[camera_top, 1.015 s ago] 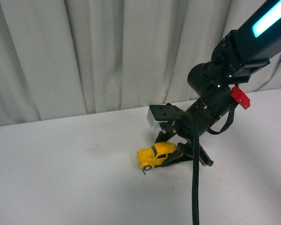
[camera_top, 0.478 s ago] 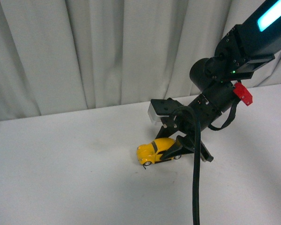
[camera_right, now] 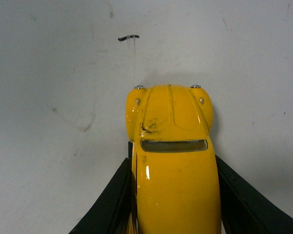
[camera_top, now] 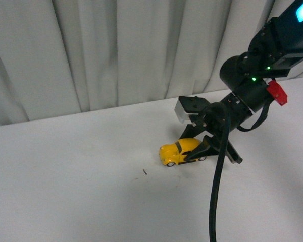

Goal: Wind up and store yellow beetle toy

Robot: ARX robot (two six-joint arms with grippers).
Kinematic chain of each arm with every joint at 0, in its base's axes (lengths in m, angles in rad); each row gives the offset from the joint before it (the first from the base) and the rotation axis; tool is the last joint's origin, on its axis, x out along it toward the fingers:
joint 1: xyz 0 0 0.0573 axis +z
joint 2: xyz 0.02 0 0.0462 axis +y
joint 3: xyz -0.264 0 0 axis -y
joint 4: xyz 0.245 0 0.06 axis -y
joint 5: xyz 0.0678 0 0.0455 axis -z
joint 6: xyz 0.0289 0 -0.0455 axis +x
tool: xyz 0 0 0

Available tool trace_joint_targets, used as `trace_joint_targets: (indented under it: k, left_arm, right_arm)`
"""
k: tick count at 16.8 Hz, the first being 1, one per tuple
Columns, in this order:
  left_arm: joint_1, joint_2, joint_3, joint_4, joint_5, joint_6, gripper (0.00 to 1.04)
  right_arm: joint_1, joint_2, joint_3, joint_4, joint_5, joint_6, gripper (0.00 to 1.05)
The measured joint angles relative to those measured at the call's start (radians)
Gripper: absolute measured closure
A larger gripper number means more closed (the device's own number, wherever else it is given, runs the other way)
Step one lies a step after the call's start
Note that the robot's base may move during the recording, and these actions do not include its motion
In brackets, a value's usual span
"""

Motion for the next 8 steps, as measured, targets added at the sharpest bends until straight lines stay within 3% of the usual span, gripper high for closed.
trace_joint_targets:
  k: [8]
  left_arm:
    - [0.0,0.0,0.0,0.0,0.0,0.0,0.07]
  right_arm:
    - [-0.103,-0.039,-0.097,0.014,0.0,-0.059,0.63]
